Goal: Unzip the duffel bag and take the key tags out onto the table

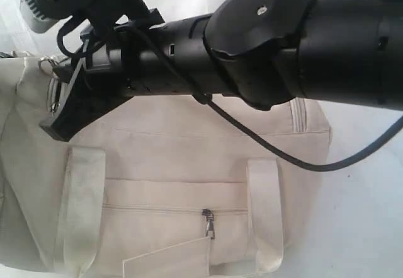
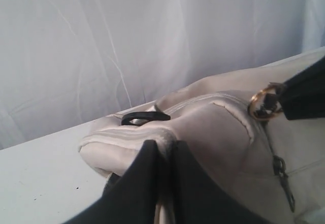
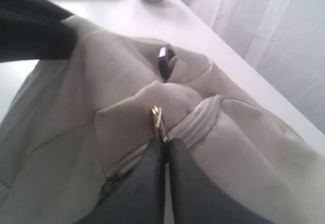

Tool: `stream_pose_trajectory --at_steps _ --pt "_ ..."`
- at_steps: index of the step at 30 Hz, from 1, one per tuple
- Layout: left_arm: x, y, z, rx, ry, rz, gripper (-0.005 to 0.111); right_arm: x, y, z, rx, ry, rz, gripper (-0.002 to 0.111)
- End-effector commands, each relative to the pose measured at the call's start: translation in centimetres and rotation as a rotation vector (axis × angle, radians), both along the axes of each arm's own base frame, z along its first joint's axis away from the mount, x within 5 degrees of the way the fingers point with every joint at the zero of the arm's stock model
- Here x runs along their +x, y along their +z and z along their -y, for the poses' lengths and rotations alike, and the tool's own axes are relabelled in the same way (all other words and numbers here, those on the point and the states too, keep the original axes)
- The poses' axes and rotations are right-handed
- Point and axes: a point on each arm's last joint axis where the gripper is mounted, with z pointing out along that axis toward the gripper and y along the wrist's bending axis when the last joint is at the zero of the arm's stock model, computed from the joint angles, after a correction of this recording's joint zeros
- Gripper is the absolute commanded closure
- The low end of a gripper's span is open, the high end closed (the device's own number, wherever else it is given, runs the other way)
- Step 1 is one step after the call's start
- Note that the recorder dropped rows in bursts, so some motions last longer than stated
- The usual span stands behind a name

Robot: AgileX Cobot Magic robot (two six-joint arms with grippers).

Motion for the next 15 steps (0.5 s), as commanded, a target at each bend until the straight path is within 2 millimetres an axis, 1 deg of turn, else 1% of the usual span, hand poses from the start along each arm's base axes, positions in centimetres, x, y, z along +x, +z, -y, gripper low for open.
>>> stream_pose_trajectory --at_steps 1,4,8,13,15 --pt "-0.8 1.0 0.6 -0.036 -0.076 0.033 0.107 1.0 1.2 -0.2 0.046 -0.078 0.056 0.108" --pt "-1.0 0.9 1.0 -0.036 -0.131 0.026 0.107 1.5 1.3 -0.6 0.046 -0.097 0.091 0.108" --pt "-1.3 0.9 1.5 -0.036 -0.187 0.019 0.107 2.7 1.7 -1.0 0.064 -0.177 0.154 0.108" --pt "-1.3 0.9 1.5 -0.03 -0.188 0.022 0.107 4.0 1.8 -1.5 0.074 -0.207 0.16 0.108" --pt "-1.3 0.9 1.4 0.005 -0.182 0.041 0.107 4.2 1.6 -1.7 0.075 -0.209 0.152 0.108"
